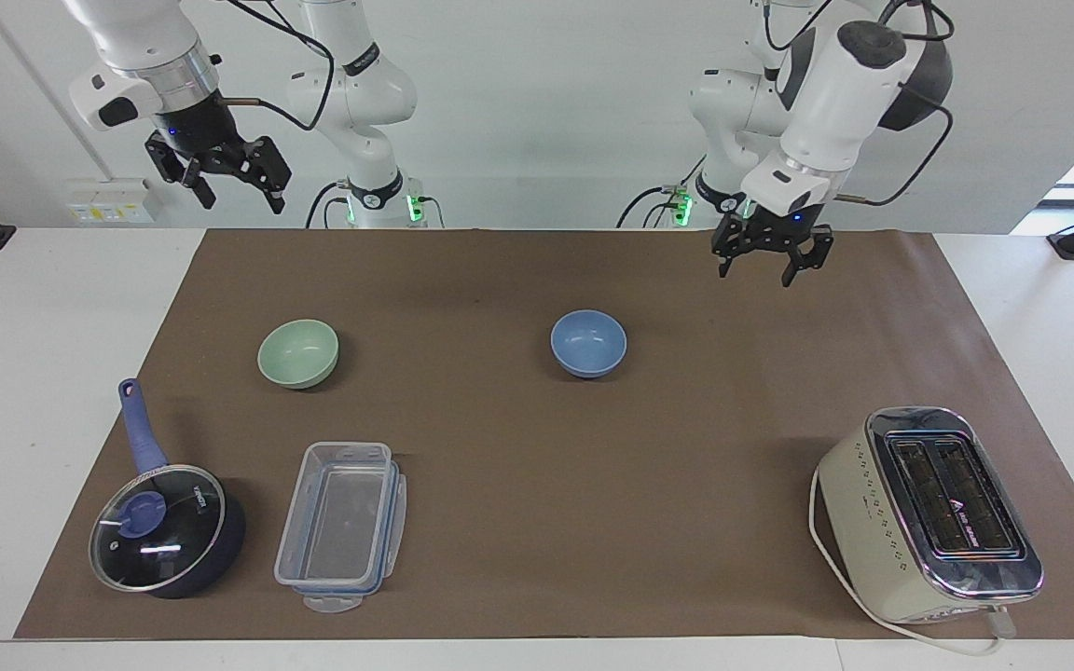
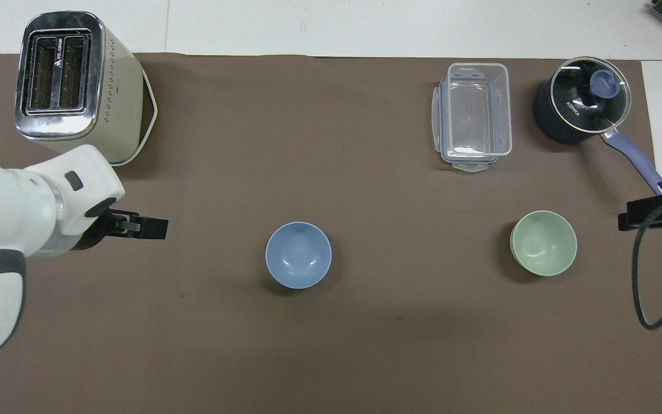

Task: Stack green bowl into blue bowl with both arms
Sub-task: 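Release the blue bowl and withdraw the left gripper to rest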

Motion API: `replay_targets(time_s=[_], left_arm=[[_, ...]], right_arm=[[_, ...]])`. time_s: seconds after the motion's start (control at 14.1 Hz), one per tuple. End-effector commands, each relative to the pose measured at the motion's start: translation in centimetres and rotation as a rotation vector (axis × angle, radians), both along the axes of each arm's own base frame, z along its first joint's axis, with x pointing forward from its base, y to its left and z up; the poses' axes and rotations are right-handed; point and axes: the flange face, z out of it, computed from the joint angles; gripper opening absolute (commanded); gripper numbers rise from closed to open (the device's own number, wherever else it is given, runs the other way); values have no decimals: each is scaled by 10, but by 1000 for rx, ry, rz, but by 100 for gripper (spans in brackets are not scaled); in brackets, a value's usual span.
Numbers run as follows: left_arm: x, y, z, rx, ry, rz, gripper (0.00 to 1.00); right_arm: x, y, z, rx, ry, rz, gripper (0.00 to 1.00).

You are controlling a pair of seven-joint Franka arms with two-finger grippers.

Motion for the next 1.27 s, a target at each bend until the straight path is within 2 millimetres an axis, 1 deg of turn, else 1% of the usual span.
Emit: replay_targets(time_s=[0.0,0.07,0.14,0.21,0.28,0.35,0.42,0.57,0.64,0.71,0.78,0.85,0.92,0.99,1.06,1.2], left_arm=[[24,19,35,23,-14,10,100],[29,30,47,27,-9,22,100],[35,34,60,30,-4,13,100],[42,48,70,30,9,24,100],[47,65,75,32,28,48,100],[52,74,74,30,56,48,100],[58,78,84,30,48,40,100],[68,77,85,31,75,43,100],[70,81,87,30,77,48,100],[75,86,81,27,88,58,100],[77,85,84,25,84,58,100],[77,86,84,28,91,56,100],[75,80,85,29,89,38,100],[71,82,90,34,83,17,100],[64,86,93,29,78,-20,100],[40,90,82,28,114,-51,100]], right_arm=[[-4,-2,4,18,-3,15,100],[-4,-2,4,18,-3,13,100],[-4,-2,4,18,-3,13,100],[-4,-2,4,18,-3,13,100],[-4,-2,4,18,-3,13,100],[-4,-2,4,18,-3,13,100],[-4,-2,4,18,-3,13,100],[-4,-2,4,18,-3,13,100],[-4,-2,4,18,-3,13,100],[-4,-2,4,18,-3,15,100],[-4,-2,4,18,-3,15,100],[-4,-2,4,18,-3,13,100],[-4,-2,4,18,-3,13,100],[-4,-2,4,18,-3,16,100],[-4,-2,4,18,-3,15,100],[-4,-2,4,18,-3,15,100]])
